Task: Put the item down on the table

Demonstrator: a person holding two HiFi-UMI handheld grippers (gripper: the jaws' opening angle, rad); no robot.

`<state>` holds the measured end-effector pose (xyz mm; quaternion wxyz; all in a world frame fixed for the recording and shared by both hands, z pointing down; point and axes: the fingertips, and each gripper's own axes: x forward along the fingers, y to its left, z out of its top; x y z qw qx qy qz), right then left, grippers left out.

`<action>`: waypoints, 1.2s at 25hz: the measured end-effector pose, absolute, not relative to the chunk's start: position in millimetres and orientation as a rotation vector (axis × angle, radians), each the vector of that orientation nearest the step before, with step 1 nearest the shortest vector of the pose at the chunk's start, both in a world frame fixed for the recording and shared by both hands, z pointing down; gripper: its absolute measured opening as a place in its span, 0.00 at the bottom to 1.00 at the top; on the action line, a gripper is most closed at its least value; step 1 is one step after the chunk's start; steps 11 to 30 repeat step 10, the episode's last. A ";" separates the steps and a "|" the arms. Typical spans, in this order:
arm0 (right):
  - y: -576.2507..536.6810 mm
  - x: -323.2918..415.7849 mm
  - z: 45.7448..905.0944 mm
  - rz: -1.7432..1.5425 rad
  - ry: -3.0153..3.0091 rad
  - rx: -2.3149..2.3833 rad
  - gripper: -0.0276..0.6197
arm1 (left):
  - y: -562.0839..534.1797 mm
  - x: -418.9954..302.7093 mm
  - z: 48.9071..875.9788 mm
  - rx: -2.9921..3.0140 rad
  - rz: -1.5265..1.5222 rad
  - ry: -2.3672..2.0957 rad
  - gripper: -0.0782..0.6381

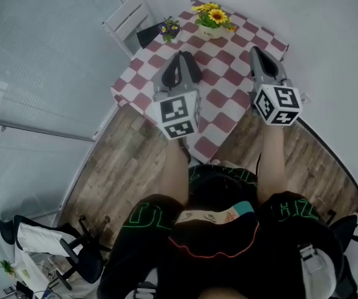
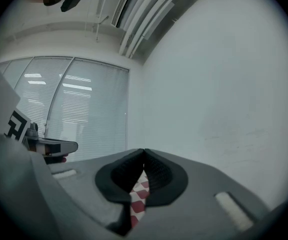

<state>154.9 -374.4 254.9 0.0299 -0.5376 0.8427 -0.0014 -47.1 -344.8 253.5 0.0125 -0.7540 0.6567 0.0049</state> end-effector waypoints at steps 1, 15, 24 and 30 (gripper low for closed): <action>-375.9 152.7 255.3 -0.003 2.603 -1.657 0.05 | -345.2 -48.3 253.4 -2.356 0.028 2.045 0.12; -385.8 143.3 261.7 0.006 2.634 -1.652 0.05 | -353.0 -56.9 260.1 -2.358 0.057 2.065 0.12; -385.8 143.3 261.7 0.006 2.634 -1.652 0.05 | -353.0 -56.9 260.1 -2.358 0.057 2.065 0.12; -385.8 143.3 261.7 0.006 2.634 -1.652 0.05 | -353.0 -56.9 260.1 -2.358 0.057 2.065 0.12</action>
